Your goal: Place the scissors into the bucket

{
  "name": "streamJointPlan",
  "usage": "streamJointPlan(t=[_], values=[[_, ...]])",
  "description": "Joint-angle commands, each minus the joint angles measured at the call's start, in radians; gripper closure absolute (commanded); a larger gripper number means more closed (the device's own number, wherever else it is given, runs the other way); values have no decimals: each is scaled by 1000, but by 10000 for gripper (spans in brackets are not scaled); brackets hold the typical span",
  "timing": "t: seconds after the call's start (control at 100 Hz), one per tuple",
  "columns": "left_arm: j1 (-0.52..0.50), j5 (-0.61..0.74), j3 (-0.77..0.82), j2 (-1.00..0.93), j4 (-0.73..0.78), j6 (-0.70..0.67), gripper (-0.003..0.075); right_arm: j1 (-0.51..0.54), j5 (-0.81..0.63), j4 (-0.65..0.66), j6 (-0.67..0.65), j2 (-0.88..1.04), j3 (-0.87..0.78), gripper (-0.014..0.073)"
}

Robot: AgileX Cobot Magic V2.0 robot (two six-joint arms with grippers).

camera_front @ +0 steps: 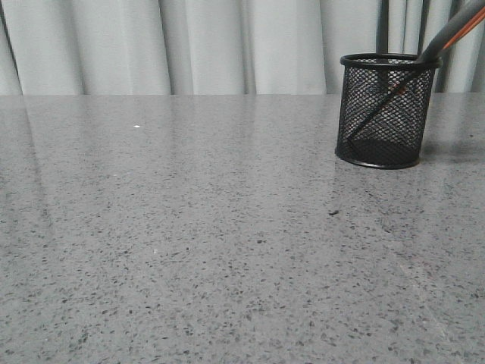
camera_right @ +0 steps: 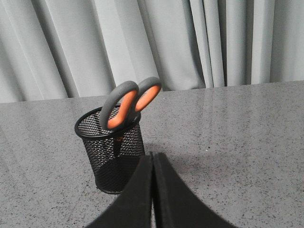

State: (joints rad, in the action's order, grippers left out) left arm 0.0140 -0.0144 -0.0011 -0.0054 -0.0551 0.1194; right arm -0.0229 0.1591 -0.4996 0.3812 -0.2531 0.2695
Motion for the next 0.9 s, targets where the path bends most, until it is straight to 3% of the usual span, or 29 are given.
streamJointPlan(t=[0.0, 0.89], values=[[-4, 79, 17, -24, 3, -9, 741, 7, -72, 6, 12, -5, 28, 662], [-4, 68, 17, -24, -1, -6, 741, 7, -72, 6, 12, -5, 28, 662]])
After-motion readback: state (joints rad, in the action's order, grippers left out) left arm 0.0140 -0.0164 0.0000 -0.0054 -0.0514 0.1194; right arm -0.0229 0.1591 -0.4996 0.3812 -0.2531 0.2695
